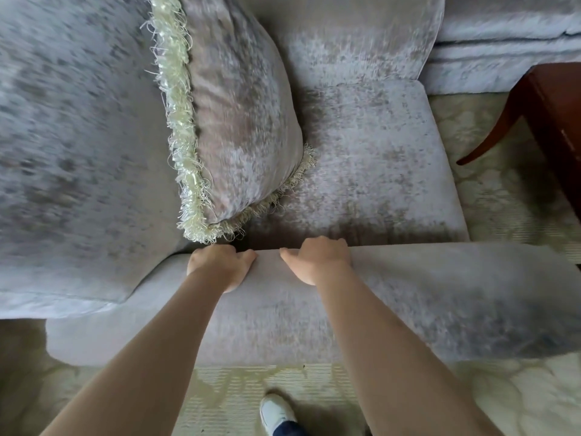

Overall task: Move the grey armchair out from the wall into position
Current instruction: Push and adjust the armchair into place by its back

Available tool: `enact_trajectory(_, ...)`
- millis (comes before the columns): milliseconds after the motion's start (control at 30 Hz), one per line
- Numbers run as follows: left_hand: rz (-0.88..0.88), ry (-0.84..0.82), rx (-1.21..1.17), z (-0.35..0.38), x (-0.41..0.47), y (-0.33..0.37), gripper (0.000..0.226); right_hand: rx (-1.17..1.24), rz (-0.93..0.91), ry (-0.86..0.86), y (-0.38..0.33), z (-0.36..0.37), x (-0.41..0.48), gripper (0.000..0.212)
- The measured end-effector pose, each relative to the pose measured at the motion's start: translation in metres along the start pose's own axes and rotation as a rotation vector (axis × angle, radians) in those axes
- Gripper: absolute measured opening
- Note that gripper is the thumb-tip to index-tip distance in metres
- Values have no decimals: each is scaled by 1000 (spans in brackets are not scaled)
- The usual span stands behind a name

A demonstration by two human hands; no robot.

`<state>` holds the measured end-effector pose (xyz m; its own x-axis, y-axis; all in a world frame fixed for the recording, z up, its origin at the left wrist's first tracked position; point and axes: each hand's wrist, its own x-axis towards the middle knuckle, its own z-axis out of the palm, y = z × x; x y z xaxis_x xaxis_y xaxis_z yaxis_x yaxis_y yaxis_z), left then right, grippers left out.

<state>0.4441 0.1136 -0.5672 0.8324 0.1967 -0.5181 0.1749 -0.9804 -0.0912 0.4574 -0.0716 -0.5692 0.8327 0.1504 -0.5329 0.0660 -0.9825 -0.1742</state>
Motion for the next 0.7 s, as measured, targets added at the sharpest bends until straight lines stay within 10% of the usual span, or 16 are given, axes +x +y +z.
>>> enact_trajectory(367, -148, -232, 264, -30, 2, 61, 47, 170, -159, -107, 40, -20, 13, 52)
enact_trajectory(700, 177, -167, -49, -11, -25, 228, 66, -79, 124, -17, 209, -35, -30, 68)
